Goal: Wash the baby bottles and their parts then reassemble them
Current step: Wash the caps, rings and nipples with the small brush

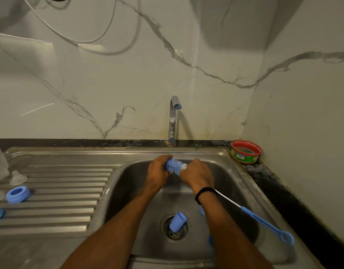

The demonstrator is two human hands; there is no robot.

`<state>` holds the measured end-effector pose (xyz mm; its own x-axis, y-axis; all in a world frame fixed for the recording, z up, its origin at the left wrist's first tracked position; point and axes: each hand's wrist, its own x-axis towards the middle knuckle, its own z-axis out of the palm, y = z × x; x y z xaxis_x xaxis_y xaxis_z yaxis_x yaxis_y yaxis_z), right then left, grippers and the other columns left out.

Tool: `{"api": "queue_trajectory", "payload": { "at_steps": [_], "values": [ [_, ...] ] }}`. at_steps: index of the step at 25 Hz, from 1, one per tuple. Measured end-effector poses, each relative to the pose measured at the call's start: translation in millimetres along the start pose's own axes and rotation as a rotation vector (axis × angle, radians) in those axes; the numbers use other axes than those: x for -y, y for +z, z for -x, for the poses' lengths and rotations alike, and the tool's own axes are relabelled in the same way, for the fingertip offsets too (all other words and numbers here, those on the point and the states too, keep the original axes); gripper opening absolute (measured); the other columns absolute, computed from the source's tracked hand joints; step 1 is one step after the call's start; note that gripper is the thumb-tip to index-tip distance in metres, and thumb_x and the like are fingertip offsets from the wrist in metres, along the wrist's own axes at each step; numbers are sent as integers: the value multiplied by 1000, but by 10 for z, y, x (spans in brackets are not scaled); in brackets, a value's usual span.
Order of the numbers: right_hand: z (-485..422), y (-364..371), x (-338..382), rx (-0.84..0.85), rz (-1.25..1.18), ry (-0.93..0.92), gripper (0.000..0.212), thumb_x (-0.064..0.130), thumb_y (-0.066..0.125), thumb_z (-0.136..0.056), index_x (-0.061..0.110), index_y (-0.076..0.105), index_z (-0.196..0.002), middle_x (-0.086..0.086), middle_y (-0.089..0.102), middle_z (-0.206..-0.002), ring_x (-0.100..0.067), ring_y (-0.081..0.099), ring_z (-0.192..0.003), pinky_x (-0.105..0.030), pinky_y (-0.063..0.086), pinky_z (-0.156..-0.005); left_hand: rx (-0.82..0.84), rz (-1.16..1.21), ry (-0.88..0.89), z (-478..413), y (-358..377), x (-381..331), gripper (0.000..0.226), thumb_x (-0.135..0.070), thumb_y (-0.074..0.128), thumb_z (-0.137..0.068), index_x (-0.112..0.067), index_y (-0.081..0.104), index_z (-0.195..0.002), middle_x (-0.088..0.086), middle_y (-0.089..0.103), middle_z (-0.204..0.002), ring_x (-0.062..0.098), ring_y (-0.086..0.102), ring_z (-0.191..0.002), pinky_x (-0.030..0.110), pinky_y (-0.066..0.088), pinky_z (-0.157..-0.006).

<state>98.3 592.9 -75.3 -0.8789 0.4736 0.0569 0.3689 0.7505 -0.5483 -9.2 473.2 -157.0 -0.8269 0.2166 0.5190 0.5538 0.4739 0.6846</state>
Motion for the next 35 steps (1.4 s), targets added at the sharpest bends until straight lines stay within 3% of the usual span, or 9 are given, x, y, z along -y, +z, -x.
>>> {"api": "queue_trajectory", "payload": {
  "at_steps": [5, 11, 12, 15, 17, 22, 25, 29, 35],
  "values": [
    [-25, -33, -8, -1, -29, -11, 44, 36, 71, -87, 11, 56, -120, -9, 64, -108, -22, 64, -95, -28, 49, -67, -32, 31, 20, -23, 7, -8, 45, 9, 68, -85, -6, 64, -127, 11, 68, -120, 15, 62, -109, 29, 53, -98],
    [-2, 62, -9, -46, -24, -10, 42, 37, 69, -89, 11, 57, -120, -7, 63, -106, -21, 63, -93, -28, 50, -70, 15, 18, 178, 15, 37, -108, 40, 13, 64, -83, -2, 67, -120, 13, 69, -116, 13, 61, -106, 7, 46, -92],
    [-16, 78, -17, -38, -45, -9, 42, 37, 69, -89, 10, 58, -119, -8, 64, -107, -21, 64, -94, -28, 52, -71, 16, 7, 185, 18, 41, -131, 40, 11, 65, -83, -4, 67, -120, 13, 69, -117, 15, 62, -107, 9, 46, -94],
    [-54, 96, -35, -6, -86, 4, 42, 36, 70, -89, 9, 59, -119, -9, 65, -107, -21, 64, -92, -27, 51, -68, -2, -51, 174, -43, 59, -110, 35, -5, 70, -83, -8, 69, -118, 13, 70, -114, 25, 62, -110, 36, 52, -98],
    [-51, 84, -27, -8, -83, 16, 42, 35, 70, -88, 10, 58, -120, -9, 65, -109, -21, 64, -94, -27, 50, -70, 7, -87, 247, 2, 89, -108, 32, -8, 68, -82, -8, 71, -114, 12, 71, -109, 24, 61, -106, 36, 51, -92],
    [-54, 98, 18, -24, -123, -1, 39, 36, 69, -89, 9, 60, -116, -9, 65, -106, -23, 64, -93, -29, 50, -68, -39, -153, 191, 3, 108, -80, 35, -14, 75, -84, -17, 70, -118, 4, 69, -112, 12, 55, -104, 29, 51, -87],
    [-44, 121, 24, 4, -150, -8, 38, 36, 71, -88, 9, 64, -113, -9, 67, -100, -23, 66, -89, -31, 54, -68, -19, -91, 41, -104, 97, 112, 31, -40, 65, -89, -29, 68, -117, -4, 71, -106, 11, 66, -99, 32, 58, -86],
    [28, 111, -9, -26, -85, 22, 42, 41, 71, -86, 12, 61, -115, -8, 66, -105, -23, 65, -93, -33, 56, -73, 12, 38, -27, -25, 71, -57, 19, -9, 73, -87, -14, 72, -106, -4, 73, -96, 9, 68, -88, 23, 57, -82],
    [182, -4, -60, -25, -27, 89, 47, 41, 71, -86, 10, 59, -119, -9, 65, -110, -25, 65, -98, -35, 57, -81, 117, 126, -130, 60, 57, -313, 25, 3, 72, -81, -5, 71, -105, 9, 74, -101, 19, 69, -94, 20, 54, -81]
  ]
}}
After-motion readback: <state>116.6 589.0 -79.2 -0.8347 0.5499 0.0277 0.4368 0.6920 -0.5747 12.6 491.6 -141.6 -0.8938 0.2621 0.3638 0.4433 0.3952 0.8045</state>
